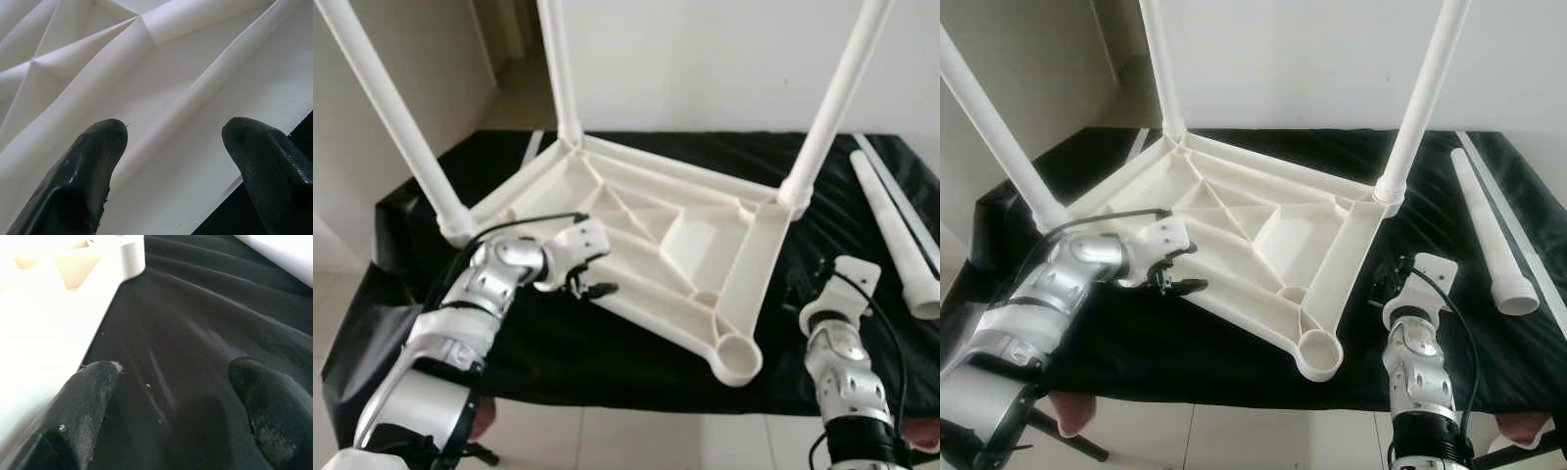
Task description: Building children table
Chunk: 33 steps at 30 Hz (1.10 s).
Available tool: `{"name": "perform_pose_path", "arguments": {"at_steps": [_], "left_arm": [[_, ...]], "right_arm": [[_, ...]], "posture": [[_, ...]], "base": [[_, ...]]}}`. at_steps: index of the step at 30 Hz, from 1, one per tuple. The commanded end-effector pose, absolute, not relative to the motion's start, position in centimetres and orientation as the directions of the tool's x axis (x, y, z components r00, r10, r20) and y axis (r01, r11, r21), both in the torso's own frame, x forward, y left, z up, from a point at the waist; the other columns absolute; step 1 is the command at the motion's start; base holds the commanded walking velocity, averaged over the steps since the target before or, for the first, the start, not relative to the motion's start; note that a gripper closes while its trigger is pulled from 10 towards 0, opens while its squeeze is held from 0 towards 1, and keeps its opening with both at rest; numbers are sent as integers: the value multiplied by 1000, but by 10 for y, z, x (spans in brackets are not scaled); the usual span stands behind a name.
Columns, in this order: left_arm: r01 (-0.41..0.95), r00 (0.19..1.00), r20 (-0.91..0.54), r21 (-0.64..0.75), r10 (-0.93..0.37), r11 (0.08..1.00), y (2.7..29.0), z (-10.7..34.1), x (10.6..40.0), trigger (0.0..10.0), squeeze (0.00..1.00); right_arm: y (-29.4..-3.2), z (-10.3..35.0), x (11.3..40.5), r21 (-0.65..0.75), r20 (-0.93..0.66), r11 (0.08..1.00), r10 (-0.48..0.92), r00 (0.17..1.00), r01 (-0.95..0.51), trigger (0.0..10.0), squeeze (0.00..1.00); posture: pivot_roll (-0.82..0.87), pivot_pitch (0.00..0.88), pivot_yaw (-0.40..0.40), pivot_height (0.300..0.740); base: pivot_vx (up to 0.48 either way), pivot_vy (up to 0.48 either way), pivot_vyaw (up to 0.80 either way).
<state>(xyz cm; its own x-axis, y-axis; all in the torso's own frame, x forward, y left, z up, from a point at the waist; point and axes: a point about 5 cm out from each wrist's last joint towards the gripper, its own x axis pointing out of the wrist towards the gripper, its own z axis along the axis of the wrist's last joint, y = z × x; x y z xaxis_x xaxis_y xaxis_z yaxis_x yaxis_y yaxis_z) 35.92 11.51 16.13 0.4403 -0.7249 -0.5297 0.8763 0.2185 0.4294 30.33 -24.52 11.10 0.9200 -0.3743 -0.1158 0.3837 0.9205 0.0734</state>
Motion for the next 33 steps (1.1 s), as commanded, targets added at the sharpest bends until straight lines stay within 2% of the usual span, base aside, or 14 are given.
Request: {"name": "perform_pose_path", "arguments": {"at_steps": [1,12,15,22,24,30,33], "left_arm": [[880,447,-579,420,-682,220,119,143,355,10000,0],[903,386,-592,400,-707,158,110,136,344,10000,0],[927,332,-559,343,-760,152,94,135,336,10000,0],[932,319,-534,328,-783,156,83,136,334,10000,0],[939,283,-484,316,-828,137,63,140,328,10000,0],[940,278,-446,310,-850,145,53,146,324,10000,0],[941,277,-389,293,-878,167,48,154,321,10000,0]], "right_arm": [[-245,109,305,75,-133,924,-363,922,374,10000,0],[-240,108,320,61,-190,948,-297,936,314,10000,0],[-228,111,341,7,-206,985,-165,964,170,10000,0],[-225,116,352,-14,-204,995,-104,974,103,10000,0],[-226,124,363,-70,-194,996,-73,978,61,10000,0],[-234,127,363,-80,-180,993,-106,978,93,10000,0],[-245,128,358,-96,-136,983,-167,977,155,10000,0]], "posture": [[-17,0,11,740],[-12,1,12,740],[-7,0,15,740],[-5,0,12,740],[-2,0,11,740],[13,0,2,740],[16,0,2,740]], "base": [[0,0,0],[0,0,0],[0,0,0],[0,0,0],[0,0,0],[0,0,0],[0,0,0]]}}
